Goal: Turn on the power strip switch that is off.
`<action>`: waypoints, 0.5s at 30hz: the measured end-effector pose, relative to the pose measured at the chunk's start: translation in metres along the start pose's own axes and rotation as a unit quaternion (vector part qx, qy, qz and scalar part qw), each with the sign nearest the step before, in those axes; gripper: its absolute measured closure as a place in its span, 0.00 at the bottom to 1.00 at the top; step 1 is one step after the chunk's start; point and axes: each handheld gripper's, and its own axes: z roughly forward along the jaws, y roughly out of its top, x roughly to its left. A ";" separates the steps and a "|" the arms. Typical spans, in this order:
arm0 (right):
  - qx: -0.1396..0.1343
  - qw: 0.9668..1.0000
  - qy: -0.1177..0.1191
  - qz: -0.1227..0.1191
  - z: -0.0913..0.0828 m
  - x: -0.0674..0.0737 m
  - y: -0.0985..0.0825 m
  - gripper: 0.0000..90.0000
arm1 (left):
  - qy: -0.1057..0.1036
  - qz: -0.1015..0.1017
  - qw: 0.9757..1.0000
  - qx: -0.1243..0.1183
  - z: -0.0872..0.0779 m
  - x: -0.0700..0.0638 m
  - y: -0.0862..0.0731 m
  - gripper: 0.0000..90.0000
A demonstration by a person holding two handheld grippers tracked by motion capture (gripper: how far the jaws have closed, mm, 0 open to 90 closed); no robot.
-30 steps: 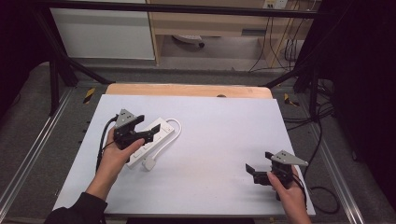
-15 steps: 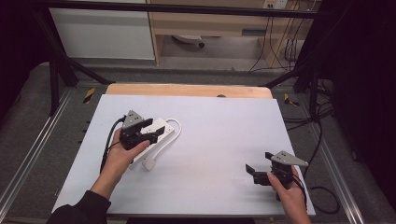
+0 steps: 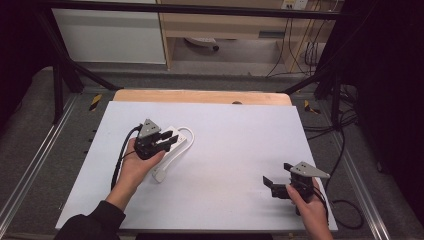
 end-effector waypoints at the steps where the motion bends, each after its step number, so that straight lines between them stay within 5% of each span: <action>1: 0.000 1.000 0.000 0.000 0.000 0.000 0.000 0.04 | 0.000 0.000 1.000 0.000 0.000 0.000 0.000 0.82; 15: 0.008 1.000 0.002 -0.012 0.004 0.005 0.000 0.04 | 0.004 -0.011 1.000 0.024 0.014 0.016 -0.005 1.00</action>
